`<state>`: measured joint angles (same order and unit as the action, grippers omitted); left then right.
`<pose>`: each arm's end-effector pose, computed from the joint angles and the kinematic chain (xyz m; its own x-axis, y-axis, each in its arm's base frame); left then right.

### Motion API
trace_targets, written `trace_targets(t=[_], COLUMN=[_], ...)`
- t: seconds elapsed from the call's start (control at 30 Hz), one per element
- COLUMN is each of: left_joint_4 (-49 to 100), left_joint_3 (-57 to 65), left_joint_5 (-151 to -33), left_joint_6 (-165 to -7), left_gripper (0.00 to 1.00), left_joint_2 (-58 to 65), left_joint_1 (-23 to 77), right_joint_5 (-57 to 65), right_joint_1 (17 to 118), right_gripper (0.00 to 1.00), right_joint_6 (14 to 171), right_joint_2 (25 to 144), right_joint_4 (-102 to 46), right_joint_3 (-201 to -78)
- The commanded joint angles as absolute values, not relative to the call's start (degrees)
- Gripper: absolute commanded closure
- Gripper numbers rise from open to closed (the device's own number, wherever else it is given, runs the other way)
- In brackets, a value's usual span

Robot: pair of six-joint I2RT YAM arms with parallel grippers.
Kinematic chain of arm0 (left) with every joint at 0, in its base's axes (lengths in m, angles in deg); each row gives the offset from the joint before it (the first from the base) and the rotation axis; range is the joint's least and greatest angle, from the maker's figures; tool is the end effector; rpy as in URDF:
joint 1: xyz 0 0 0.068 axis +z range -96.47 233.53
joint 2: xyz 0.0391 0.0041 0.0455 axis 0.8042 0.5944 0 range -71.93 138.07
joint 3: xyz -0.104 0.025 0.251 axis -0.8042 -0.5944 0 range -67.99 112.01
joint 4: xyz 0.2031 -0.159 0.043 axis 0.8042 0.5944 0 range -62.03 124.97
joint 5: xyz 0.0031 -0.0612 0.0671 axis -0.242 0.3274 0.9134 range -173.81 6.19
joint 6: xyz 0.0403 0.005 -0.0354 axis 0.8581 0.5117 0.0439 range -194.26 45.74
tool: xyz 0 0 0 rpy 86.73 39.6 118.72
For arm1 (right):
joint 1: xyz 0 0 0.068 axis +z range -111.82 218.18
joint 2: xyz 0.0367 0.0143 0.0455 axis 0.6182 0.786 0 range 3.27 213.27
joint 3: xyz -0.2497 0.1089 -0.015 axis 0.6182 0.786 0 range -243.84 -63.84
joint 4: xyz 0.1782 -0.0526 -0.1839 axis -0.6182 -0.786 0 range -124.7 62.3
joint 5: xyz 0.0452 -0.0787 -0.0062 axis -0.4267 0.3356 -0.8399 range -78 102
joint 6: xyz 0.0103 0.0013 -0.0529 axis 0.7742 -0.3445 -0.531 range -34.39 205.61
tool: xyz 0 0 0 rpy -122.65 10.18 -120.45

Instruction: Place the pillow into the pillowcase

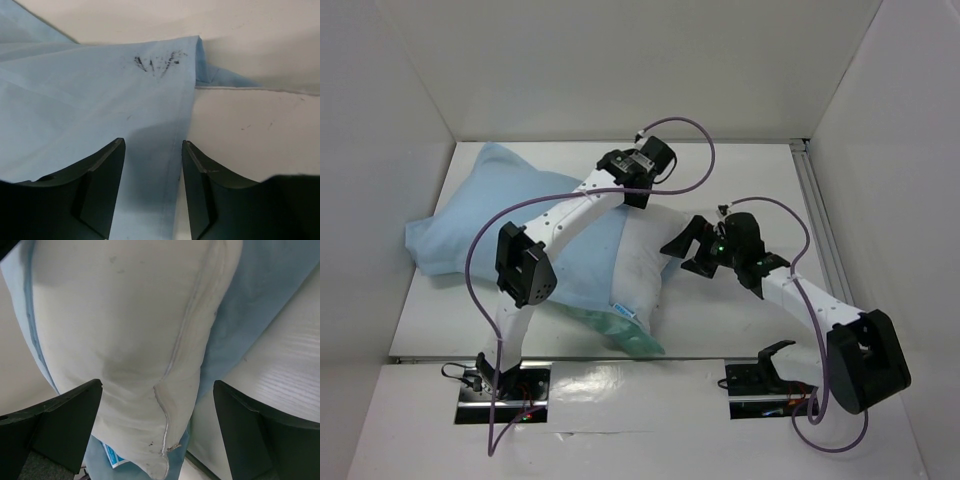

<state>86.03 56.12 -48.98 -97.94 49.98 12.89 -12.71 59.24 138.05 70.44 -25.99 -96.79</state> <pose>0.3623 -0.2841 0.3216 -0.6922 0.1596 -0.7038 0.0146 0.9781 0.2075 0.2220 0.1015 0.2115 -0.8253 0.4540 -0.3359 -0.0018 0.5927 0.8054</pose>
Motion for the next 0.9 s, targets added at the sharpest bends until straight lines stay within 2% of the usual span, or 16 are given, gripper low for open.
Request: trace_targets(t=[0.0, 0.17, 0.27, 0.37, 0.53, 0.73, 0.77, 0.83, 0.87], left_joint_4=[86.16, 84.49, 84.48, 86.5, 89.4, 91.07, 91.07, 90.46, 90.46], left_joint_3=[56.3, 55.58, 55.06, 55.06, 55.76, 56.46, 56.98, 56.99, 56.99], left_joint_5=[-55.39, -62.7, -64.47, -62.81, -55.96, -52.44, -52.43, -51.73, -51.73], left_joint_6=[-97.37, -97.99, -97.2, -97.2, -97.2, -97.81, -97.81, -97.81, -98.33], left_gripper=[0.37, 0.31, 0.31, 0.36, 0.53, 0.68, 0.76, 0.84, 0.93], left_joint_2=[48.58, 45.15, 45.14, 47.33, 50.94, 51.56, 51.56, 50.85, 50.85], left_joint_1=[14.68, 14.69, 14.69, 14.69, 14.69, 16.35, 16.36, 16.36, 16.88], right_joint_5=[-13.05, -12.44, -12.44, -12.44, -12.97, -14.72, -14.72, -16.21, -16.74], right_joint_1=[58.4, 58.4, 58.4, 58.4, 58.4, 58.4, 58.4, 58.4, 58.4], right_gripper=[0.01, 0.01, 0.01, 0.01, 0.01, 0.01, 0.01, 0.01, 0.01], right_joint_6=[135.18, 134.65, 134.65, 134.13, 134.12, 134.65, 135.17, 135.18, 135.18], right_joint_2=[70.77, 70.77, 70.77, 70.77, 71.91, 72.96, 72.96, 74.27, 74.28], right_joint_4=[-24.97, -26.12, -26.65, -26.65, -26.12, -23.13, -22.44, -21.64, -21.03], right_joint_3=[-101.37, -101.9, -101.9, -101.9, -101.9, -101.9, -101.9, -101.9, -101.9])
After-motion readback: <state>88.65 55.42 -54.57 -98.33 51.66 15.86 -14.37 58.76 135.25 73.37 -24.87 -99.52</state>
